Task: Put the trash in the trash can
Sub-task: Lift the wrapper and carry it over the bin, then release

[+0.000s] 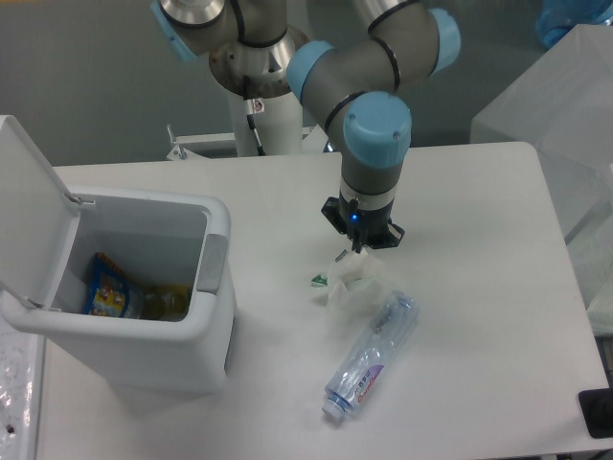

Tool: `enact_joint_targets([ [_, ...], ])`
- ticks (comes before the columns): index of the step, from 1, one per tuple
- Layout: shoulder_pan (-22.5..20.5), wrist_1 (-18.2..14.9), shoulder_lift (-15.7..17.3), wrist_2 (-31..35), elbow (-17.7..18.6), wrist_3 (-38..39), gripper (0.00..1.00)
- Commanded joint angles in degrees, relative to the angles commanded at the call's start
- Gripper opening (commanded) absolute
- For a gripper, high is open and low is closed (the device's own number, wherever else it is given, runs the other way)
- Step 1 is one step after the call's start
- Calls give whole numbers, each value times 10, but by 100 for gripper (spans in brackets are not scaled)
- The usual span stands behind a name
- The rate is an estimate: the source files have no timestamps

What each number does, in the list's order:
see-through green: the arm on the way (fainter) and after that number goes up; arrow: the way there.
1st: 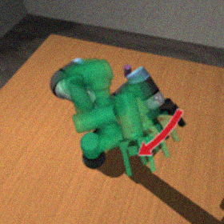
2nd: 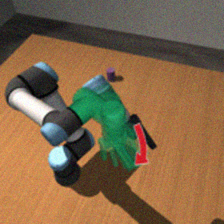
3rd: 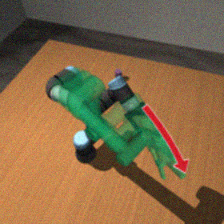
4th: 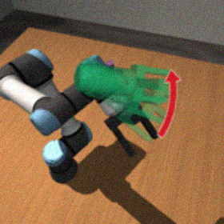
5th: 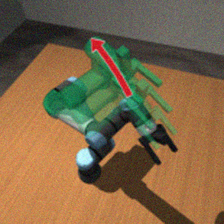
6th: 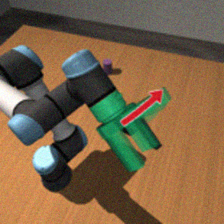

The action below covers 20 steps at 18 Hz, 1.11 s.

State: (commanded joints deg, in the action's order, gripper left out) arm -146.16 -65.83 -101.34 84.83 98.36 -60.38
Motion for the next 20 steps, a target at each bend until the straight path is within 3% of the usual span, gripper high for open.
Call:
enact_joint_targets([
  [3,-4,-1,2,-36,-33,7,0],
  [12,-4,0,61,-165,-101,78,0],
  [20,25,0,118,-218,-118,149,0],
])
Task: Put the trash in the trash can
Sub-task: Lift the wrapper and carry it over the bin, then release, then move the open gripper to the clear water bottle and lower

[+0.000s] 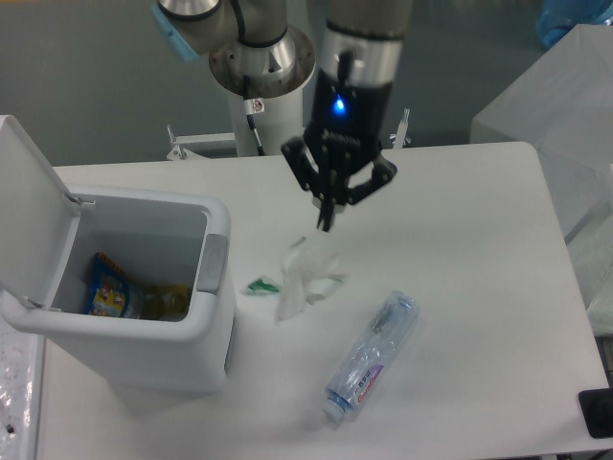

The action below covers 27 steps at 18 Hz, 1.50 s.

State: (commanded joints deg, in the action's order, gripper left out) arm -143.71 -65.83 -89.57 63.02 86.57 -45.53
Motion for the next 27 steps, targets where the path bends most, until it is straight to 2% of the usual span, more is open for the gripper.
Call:
enact_joint_targets([
  [5,42,0,26,-9,15,9,0],
  [11,84,4,26,-22,40,7,0],
  [12,86,3,25,-36,41,7,9],
  [13,86,2,21,-56,41,8,23],
  [14,86,3,19,-85,47,9,48],
  [15,84,4,17,-112,48,11,60],
  [16,80,5,11,-124,48,20,81],
  [17,79,7,4,-124,46,31,94],
  [18,79,7,-2,-124,39,41,100],
  [21,68,10,-14,-123,20,54,100],
  [24,20,10,-26,-123,-1,74,100],
  [25,-14,10,-31,-125,-3,70,100],
  [27,-42,11,-32,-124,-8,65,100],
])
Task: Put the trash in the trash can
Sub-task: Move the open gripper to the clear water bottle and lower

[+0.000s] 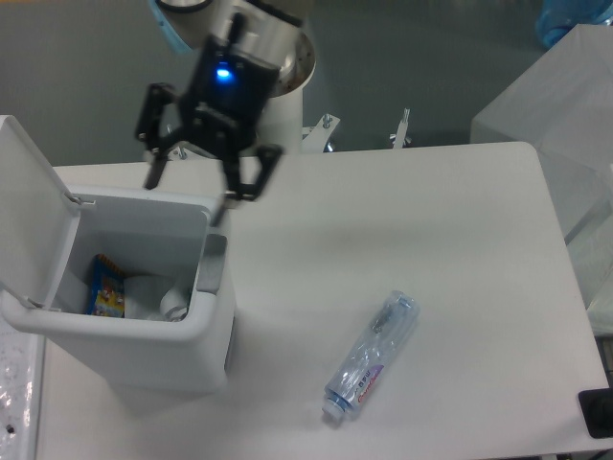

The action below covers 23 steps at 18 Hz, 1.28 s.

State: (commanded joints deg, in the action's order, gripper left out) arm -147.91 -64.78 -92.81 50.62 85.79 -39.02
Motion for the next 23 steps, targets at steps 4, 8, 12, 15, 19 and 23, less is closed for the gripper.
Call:
enact_joint_targets([
  [4,-26,3,-72,11,-39,-4,100],
  [8,-23,0,-147,88,-67,-11,100],
  [12,-18,-6,-185,132,-71,-36,100],
  [15,-13,-9,-213,154,-88,-42,100],
  [19,16,-40,-251,227,-117,-48,100],
  [23,41,-75,-298,250,-173,-47,100],
])
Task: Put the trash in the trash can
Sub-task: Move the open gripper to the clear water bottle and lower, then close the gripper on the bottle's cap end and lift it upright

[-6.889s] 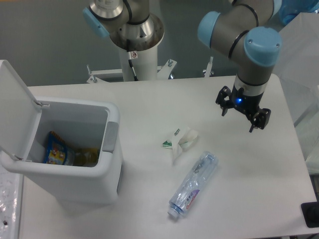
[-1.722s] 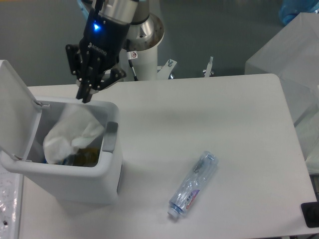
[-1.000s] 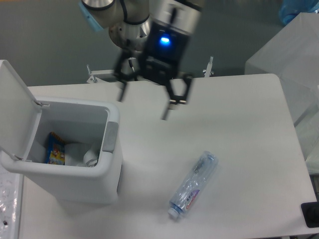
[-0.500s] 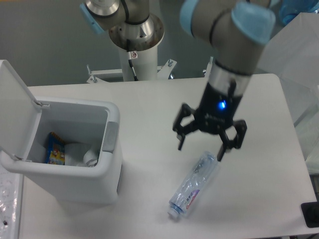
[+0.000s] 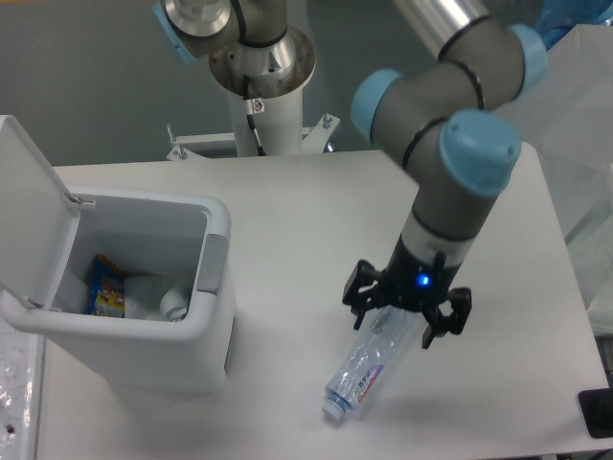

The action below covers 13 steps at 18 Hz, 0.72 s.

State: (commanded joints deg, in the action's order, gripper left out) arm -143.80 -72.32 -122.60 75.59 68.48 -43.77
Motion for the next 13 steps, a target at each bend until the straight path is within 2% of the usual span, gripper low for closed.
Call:
enact_joint_targets([
  [4,29,-20,-36,53,-39,-1,100],
  [7,43,-49,-81,86,-85,-1,100],
  [9,52,-81,-96,112,-102,-4,100],
  [13,64,-81,-121,120,-122,-18,100],
])
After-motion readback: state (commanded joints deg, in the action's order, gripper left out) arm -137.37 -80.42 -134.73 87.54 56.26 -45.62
